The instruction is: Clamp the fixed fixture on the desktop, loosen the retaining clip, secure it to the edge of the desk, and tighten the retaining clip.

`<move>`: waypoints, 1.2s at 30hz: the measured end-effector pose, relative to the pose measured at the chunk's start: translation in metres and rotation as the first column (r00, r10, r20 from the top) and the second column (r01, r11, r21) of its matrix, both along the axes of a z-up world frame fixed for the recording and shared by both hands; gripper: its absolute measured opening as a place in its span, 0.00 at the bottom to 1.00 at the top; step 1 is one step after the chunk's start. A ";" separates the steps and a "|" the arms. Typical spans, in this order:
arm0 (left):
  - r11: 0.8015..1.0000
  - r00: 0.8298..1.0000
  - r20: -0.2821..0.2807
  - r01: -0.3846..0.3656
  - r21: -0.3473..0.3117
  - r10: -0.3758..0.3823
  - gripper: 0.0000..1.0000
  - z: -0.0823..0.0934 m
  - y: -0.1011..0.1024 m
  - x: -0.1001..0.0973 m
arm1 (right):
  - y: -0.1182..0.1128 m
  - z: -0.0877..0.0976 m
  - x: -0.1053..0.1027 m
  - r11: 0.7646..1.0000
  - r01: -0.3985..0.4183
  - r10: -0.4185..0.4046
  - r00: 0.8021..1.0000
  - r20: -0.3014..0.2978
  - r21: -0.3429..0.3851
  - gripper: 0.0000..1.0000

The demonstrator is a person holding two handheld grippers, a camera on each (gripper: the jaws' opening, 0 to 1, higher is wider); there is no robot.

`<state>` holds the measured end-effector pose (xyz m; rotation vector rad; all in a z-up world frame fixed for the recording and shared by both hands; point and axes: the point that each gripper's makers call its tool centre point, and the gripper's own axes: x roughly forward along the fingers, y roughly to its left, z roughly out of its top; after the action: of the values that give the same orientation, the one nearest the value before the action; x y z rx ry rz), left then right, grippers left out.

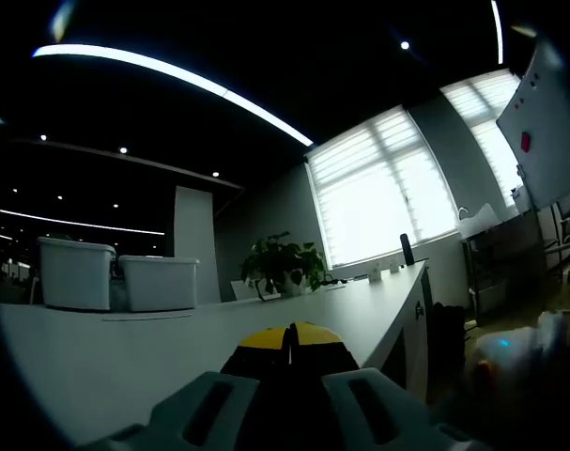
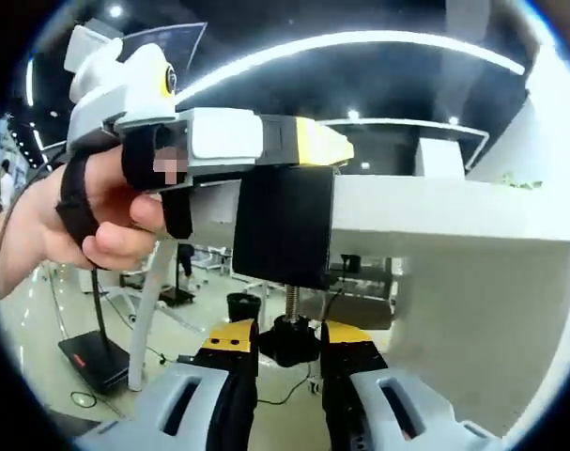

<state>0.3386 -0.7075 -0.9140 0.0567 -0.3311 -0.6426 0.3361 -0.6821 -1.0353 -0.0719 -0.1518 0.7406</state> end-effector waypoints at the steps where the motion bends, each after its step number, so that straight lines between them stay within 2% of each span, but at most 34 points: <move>1: 1.000 1.000 0.000 0.000 0.000 0.000 0.01 0.000 0.000 0.000 | 0.001 0.000 0.000 0.999 -0.045 0.045 0.999 -0.009 -0.007 0.25; 2: 1.000 1.000 0.001 0.000 0.000 0.000 0.01 0.000 0.000 0.000 | 0.003 0.000 0.000 0.996 -0.088 0.088 0.996 -0.017 -0.014 0.25; 5: 1.000 1.000 0.001 0.000 0.000 0.000 0.01 0.000 0.000 0.000 | 0.006 0.000 0.000 0.979 -0.186 0.187 0.982 0.008 -0.088 0.25; 8: 1.000 1.000 0.000 0.001 0.000 -0.001 0.01 0.000 0.000 0.000 | 0.009 0.000 -0.001 0.957 -0.260 0.262 0.965 0.004 -0.127 0.25; 17: 1.000 1.000 0.000 0.001 0.000 -0.001 0.01 0.000 0.000 0.000 | 0.012 0.001 -0.001 0.905 -0.388 0.392 0.920 -0.011 -0.173 0.25; 20: 1.000 1.000 -0.001 0.001 0.000 -0.001 0.01 0.000 0.000 0.000 | 0.011 0.001 -0.001 0.895 -0.414 0.417 0.909 -0.020 -0.167 0.25; 21: 1.000 1.000 -0.001 0.001 0.000 -0.001 0.01 0.000 0.000 0.000 | 0.011 0.000 -0.001 0.897 -0.418 0.418 0.908 -0.034 -0.145 0.25; 22: 1.000 1.000 -0.002 0.003 0.001 -0.003 0.01 -0.001 0.000 0.000 | 0.011 0.000 -0.001 0.902 -0.410 0.410 0.912 -0.034 -0.134 0.26; 24: 1.000 1.000 -0.002 0.003 0.000 -0.003 0.01 0.000 0.000 0.001 | 0.009 -0.001 0.002 0.927 -0.356 0.356 0.934 -0.027 -0.119 0.28; 26: 1.000 1.000 0.001 0.003 0.000 -0.003 0.01 0.000 0.000 0.001 | 0.008 -0.005 0.002 0.942 -0.310 0.310 0.950 -0.020 -0.126 0.35; 27: 1.000 1.000 0.001 0.003 0.000 -0.003 0.01 0.000 0.000 0.001 | 0.007 -0.005 0.002 0.955 -0.278 0.279 0.960 -0.012 -0.106 0.37; 29: 1.000 1.000 0.003 0.003 0.000 -0.003 0.01 0.000 0.000 0.001 | 0.005 -0.010 -0.001 0.972 -0.232 0.230 0.972 -0.053 -0.023 0.36; 31: 1.000 1.000 0.003 0.003 0.000 -0.003 0.01 0.000 0.000 0.001 | -0.002 -0.016 -0.001 0.991 -0.131 0.131 0.989 -0.071 0.005 0.36; 33: 1.000 1.000 0.003 0.003 0.000 -0.003 0.01 0.000 0.000 0.001 | -0.008 -0.021 -0.006 0.999 -0.034 0.036 0.996 -0.084 0.025 0.36; 35: 1.000 1.000 0.006 0.002 0.001 -0.002 0.01 0.000 0.000 0.001 | -0.010 -0.024 -0.014 0.998 0.043 -0.039 0.994 -0.100 0.042 0.36; 36: 1.000 1.000 0.008 0.002 0.001 -0.002 0.01 0.000 0.000 0.001 | -0.009 -0.023 -0.017 0.997 0.060 -0.054 0.993 -0.101 0.058 0.36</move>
<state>0.3396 -0.7077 -0.9142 0.0599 -0.3384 -0.6447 0.3188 -0.6914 -1.0579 0.0184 -0.0772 0.6802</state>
